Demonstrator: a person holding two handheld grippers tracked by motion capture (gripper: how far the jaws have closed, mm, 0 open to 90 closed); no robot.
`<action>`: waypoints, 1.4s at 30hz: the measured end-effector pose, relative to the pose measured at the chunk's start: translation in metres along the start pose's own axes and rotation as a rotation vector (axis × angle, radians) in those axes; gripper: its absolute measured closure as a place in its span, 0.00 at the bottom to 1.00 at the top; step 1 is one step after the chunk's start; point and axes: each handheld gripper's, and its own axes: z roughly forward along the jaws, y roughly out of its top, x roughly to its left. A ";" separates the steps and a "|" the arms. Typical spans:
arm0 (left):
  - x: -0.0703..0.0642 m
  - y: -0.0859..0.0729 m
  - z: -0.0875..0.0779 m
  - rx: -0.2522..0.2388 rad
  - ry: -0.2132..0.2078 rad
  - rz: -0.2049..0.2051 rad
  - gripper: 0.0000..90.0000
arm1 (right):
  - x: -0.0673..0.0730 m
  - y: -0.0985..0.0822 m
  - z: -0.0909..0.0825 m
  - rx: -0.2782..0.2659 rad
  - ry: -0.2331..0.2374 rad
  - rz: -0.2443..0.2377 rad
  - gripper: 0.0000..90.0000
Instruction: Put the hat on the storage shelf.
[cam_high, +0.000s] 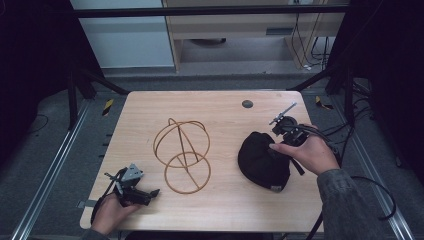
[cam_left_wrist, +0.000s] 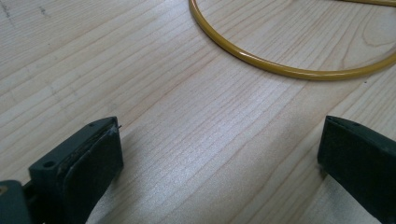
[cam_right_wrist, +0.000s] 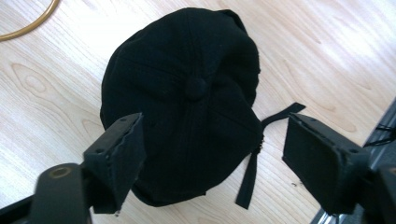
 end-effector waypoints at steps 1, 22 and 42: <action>0.000 0.000 0.000 0.000 0.000 0.000 0.00 | 0.001 0.003 0.004 0.013 0.009 -0.002 0.27; 0.000 0.000 0.000 0.000 0.003 -0.006 0.00 | -0.003 0.030 0.046 0.065 0.030 0.031 0.40; 0.000 0.000 0.000 -0.001 0.005 -0.005 0.00 | -0.005 0.021 0.048 0.071 0.111 0.031 0.84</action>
